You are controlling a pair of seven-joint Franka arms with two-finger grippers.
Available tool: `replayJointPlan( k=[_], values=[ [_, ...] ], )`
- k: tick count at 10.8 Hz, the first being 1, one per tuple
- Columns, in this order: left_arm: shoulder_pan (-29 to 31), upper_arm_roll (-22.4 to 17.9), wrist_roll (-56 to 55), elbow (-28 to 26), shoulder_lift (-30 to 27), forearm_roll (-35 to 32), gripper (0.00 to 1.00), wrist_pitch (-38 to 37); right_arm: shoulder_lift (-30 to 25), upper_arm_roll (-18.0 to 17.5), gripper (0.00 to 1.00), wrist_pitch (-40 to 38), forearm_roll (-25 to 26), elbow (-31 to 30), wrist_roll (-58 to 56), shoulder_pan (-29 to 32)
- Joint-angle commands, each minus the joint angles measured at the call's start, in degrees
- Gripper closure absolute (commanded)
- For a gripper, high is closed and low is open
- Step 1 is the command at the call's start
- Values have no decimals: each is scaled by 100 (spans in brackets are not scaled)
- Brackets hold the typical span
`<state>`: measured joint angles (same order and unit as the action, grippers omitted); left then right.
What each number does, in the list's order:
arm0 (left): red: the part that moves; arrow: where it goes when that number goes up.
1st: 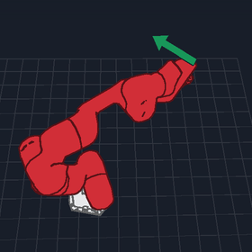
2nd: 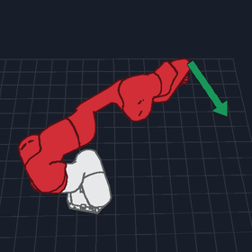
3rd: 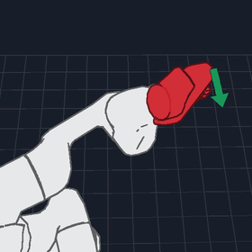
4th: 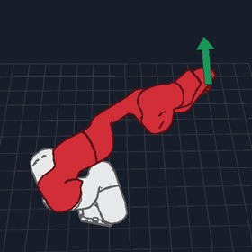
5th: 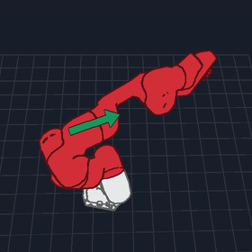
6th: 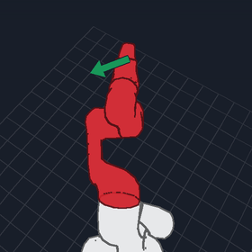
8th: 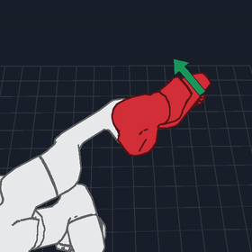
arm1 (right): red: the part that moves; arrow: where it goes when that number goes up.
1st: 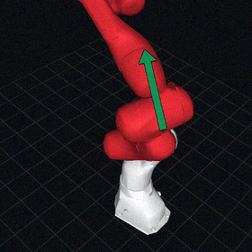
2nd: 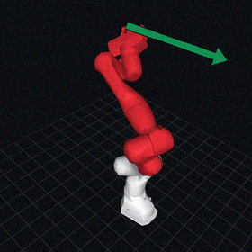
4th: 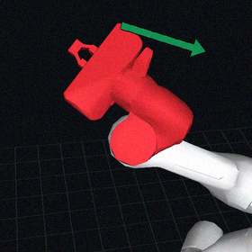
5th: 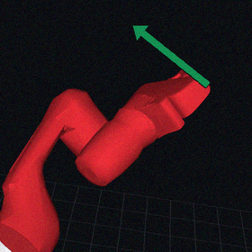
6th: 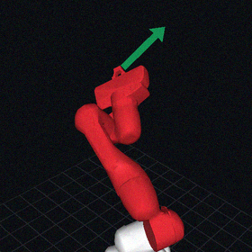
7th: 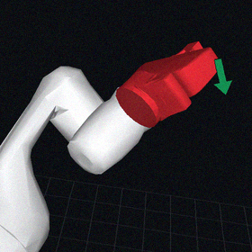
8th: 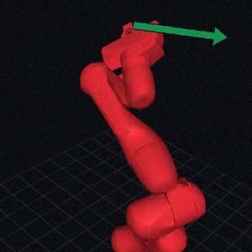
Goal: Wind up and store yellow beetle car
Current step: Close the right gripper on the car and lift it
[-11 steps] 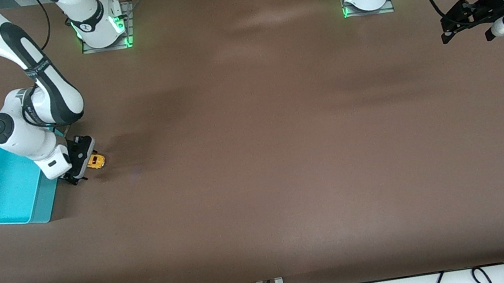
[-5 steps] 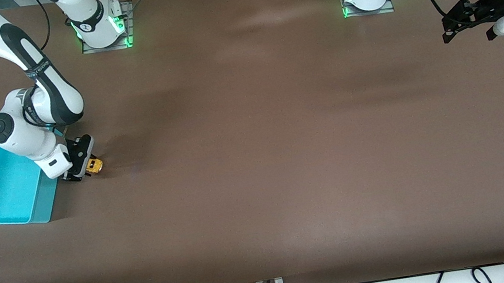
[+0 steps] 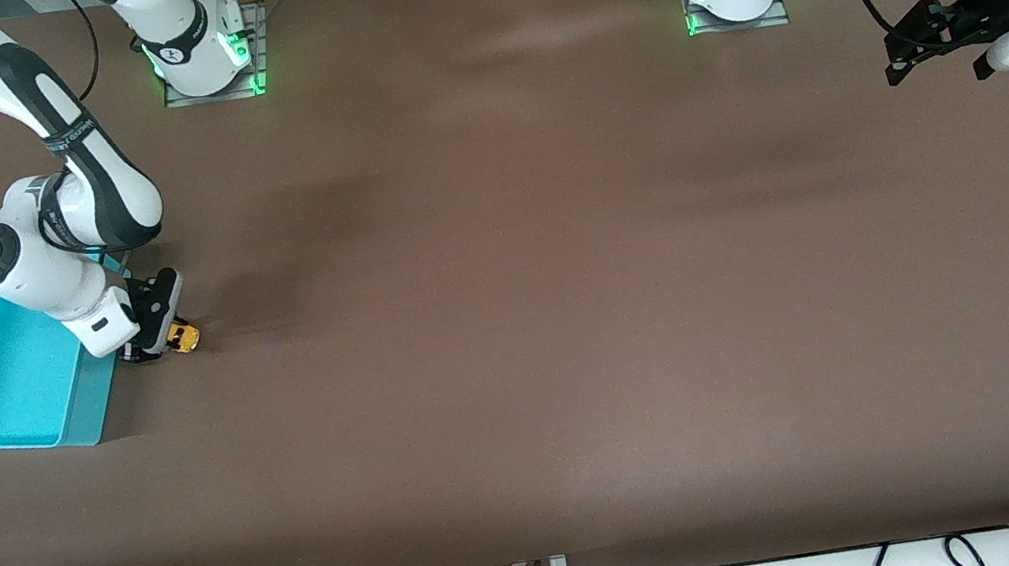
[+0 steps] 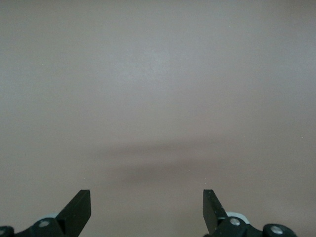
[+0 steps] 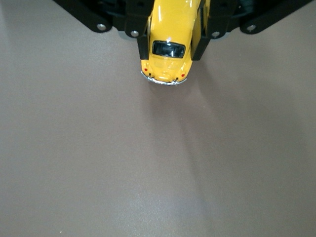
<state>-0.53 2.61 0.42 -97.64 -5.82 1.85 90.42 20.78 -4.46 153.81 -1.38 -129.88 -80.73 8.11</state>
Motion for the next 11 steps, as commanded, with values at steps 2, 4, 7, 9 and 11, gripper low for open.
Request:
replayJointPlan(
  k=[2, 4, 7, 9, 11],
  values=[
    [-26, -24, -69, 176, 63, 79, 0, -139, -82, -64, 100, 88, -117, -99, -267, 95],
    [-26, -24, -69, 176, 63, 79, 0, -139, -301, -64, 100, -69, -117, -90, -311, 103],
    [-26, -24, -69, 176, 63, 79, 0, -148, -819, -73, 100, -1112, -134, 102, -250, 103],
    [-26, -24, -69, 176, 63, 79, 0, -148, -1127, -64, 100, -1650, -178, 191, -250, 112],
    [-26, -24, -69, 176, 63, 70, 0, -148, -1513, -73, 100, -2168, -204, 209, -258, 112]
  ],
)
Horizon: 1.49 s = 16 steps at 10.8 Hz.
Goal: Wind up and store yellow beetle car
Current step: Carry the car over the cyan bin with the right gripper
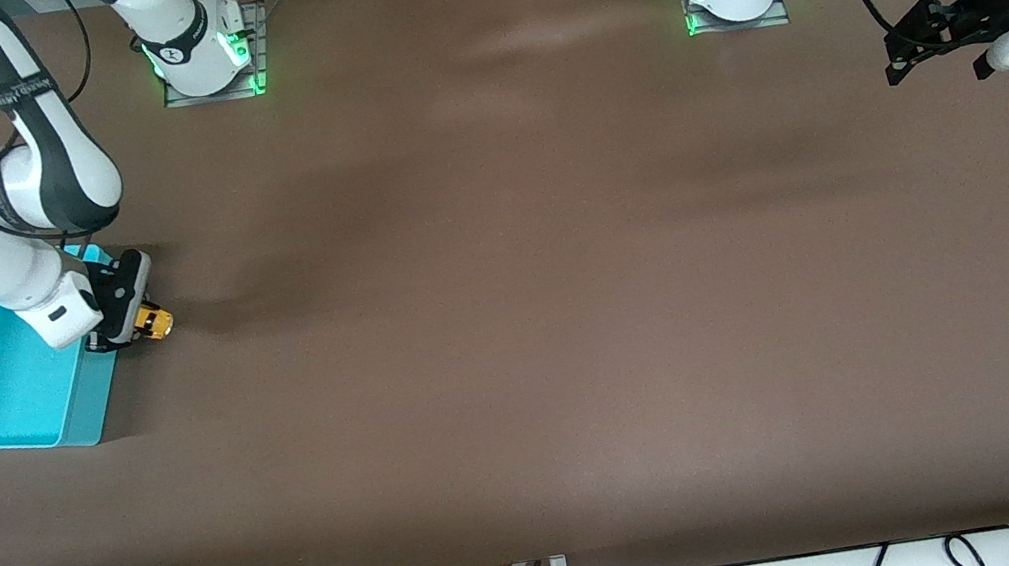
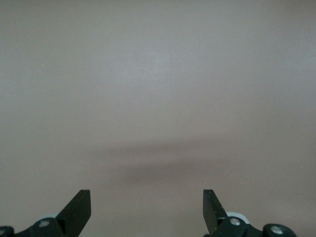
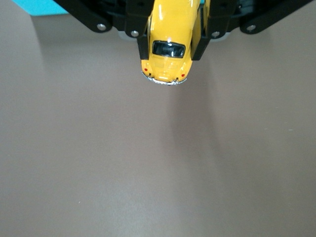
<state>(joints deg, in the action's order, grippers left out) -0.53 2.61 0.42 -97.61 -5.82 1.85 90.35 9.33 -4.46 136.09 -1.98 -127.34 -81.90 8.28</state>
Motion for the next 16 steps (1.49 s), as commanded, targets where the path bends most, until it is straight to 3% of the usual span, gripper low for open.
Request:
replayJointPlan(
  k=[1, 4, 7, 11, 16],
  values=[
    [-26, -24, -68, 172, 63, 70, 0, -140, -588, -64, 100, -678, -144, -28, -142, 95],
    [-26, -24, -59, 172, 63, 70, 0, -140, -1160, -11, 100, -1601, -144, 60, -395, 121],
    [-26, -24, -68, 172, 63, 70, 0, -140, -1205, 323, 100, -1911, -136, 157, -1360, 331],
    [-26, -24, -68, 172, 63, 70, 0, -140, -1004, 323, 100, -1929, 83, 235, -2372, 929],
    [-26, -6, -59, 163, 63, -44, 0, -140, -222, 323, 100, -1491, 347, 491, -3699, 1755]
  ],
)
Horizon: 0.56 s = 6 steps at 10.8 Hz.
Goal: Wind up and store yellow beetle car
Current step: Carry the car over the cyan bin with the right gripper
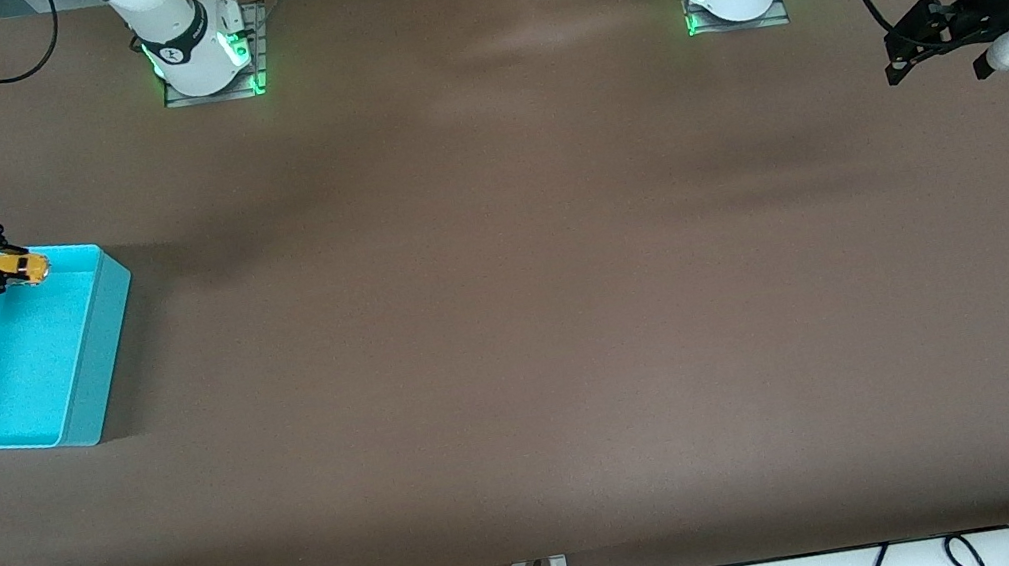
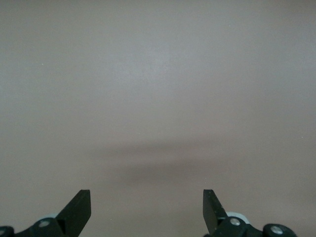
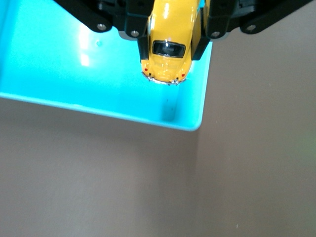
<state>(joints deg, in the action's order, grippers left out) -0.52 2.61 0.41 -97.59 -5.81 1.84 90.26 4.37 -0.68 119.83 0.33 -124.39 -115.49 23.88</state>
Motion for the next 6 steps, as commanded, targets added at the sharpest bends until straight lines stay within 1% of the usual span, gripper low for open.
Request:
replayJointPlan(
  k=[1, 3, 4, 6],
  values=[
    [-35, 2, -59, 161, 63, -43, 0, -131, 440, -55, 100, 329, 212, 230, -543, 283],
    [-27, 2, -59, 170, 63, -43, 0, -140, 809, -55, 100, 934, 248, 239, -1052, 467],
    [-27, 20, -76, 170, 46, -43, 0, -297, 1020, -64, 100, 1129, 248, 274, -1211, 555],
    [-27, -6, -77, 222, 63, -43, 0, -369, 1250, -64, 100, 1297, 231, 274, -1257, 644]
  ],
)
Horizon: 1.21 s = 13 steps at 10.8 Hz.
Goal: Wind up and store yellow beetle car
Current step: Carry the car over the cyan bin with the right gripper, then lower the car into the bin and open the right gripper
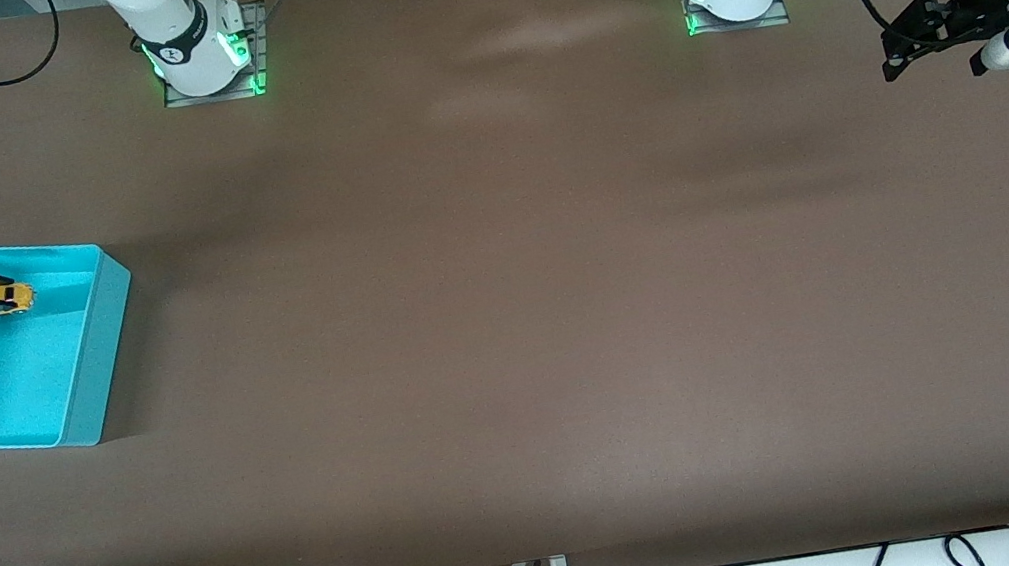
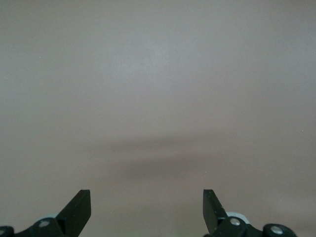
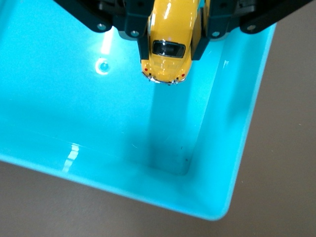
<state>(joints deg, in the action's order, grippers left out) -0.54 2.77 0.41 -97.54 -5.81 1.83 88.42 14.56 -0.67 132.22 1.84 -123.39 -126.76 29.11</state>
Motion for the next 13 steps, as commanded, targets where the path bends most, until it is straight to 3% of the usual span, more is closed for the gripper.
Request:
replayJointPlan(
  k=[1, 10, 11, 12, 13],
  values=[
    [-25, -30, -68, 244, 97, -43, 0, -185, 249, -73, 100, 67, 71, 175, -129, 122],
    [-25, -39, -68, 253, 106, -52, 0, -194, 864, -82, 100, 445, -254, 139, -68, 183],
    [-25, -39, -68, 253, 106, -52, 0, -194, 864, -82, 82, 436, -281, 148, -76, 183],
    [-25, -39, -68, 253, 106, -52, 0, -194, 847, -82, 3, 375, -377, 174, -77, 183],
    [-25, -39, -68, 253, 106, -52, 0, -194, 820, -74, 0, 262, -517, 227, -85, 174]
  ],
)
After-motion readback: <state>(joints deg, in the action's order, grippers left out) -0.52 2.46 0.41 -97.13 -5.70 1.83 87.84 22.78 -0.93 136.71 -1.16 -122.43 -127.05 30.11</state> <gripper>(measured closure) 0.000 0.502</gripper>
